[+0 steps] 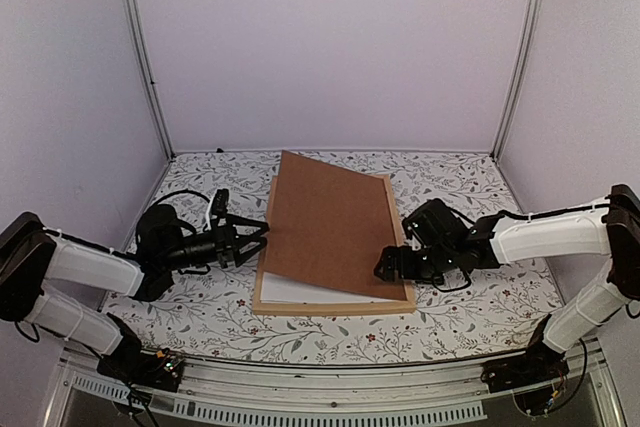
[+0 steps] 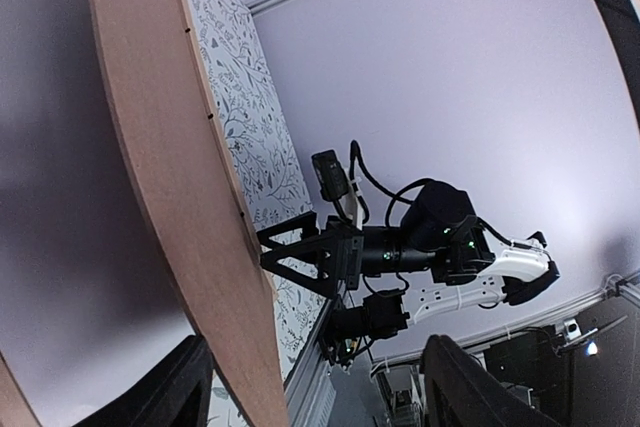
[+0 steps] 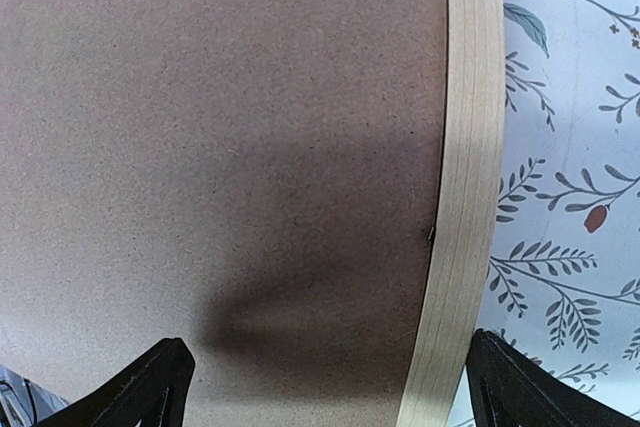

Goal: Put the photo into the frame
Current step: Pick up the backboard from the frame body, then pass from the left arm to the right

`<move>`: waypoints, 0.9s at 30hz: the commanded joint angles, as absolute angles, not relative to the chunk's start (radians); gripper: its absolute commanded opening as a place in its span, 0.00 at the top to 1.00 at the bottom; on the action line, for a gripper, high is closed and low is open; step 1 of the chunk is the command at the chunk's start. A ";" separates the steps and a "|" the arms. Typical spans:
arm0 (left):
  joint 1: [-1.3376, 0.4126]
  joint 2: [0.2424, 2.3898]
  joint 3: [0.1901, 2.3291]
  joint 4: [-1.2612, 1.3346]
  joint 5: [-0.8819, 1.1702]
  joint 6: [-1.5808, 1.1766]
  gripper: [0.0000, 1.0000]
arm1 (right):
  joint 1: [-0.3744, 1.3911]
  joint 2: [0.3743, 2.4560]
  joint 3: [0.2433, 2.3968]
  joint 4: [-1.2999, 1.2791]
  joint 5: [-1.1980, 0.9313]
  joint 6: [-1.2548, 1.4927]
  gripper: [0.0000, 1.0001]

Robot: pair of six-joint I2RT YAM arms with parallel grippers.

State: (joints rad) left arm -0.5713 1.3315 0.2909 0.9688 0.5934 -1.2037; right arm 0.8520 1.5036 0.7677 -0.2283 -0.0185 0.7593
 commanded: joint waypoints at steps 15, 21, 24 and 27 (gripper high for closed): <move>-0.593 1.310 0.320 0.920 0.617 -1.169 0.26 | 0.999 1.393 0.897 -0.219 0.114 0.586 0.01; -0.592 1.300 0.324 0.904 0.614 -1.167 0.26 | 1.113 1.453 0.971 -0.236 0.215 0.489 0.01; -0.593 1.298 0.325 0.900 0.614 -1.166 0.26 | 1.169 1.497 1.033 -0.249 0.247 0.425 0.01; -0.593 1.298 0.328 0.896 0.612 -1.163 0.26 | 1.230 1.563 1.122 -0.303 0.302 0.351 0.02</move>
